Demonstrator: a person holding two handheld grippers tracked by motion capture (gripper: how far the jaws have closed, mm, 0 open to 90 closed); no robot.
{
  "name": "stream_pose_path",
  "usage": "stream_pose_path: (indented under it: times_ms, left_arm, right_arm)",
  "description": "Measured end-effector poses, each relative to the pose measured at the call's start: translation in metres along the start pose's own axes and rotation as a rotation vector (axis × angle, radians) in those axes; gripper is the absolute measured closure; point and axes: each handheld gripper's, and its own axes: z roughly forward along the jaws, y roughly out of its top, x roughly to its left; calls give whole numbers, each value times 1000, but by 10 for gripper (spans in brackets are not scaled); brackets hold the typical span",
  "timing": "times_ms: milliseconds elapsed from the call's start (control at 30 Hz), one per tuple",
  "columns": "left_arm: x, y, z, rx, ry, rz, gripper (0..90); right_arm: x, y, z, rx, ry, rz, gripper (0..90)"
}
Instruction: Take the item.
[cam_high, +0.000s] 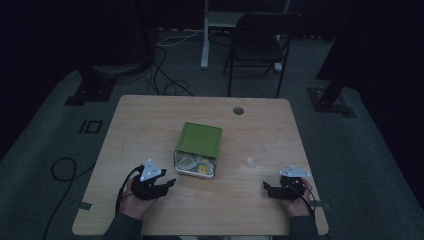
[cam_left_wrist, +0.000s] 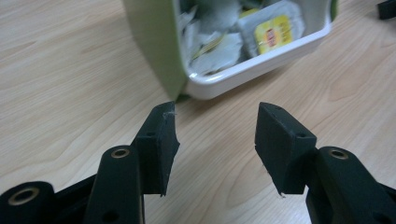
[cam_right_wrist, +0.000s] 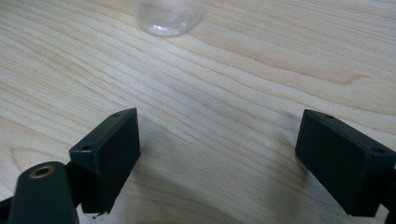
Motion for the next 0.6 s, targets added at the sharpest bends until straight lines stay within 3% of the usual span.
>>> stream_pose_path:
  times_ms: [600]
  left_arm:
    - [-17,25,12,-30,-63,46,489]
  right_arm:
    - [0,0,0,0,0,1,134]
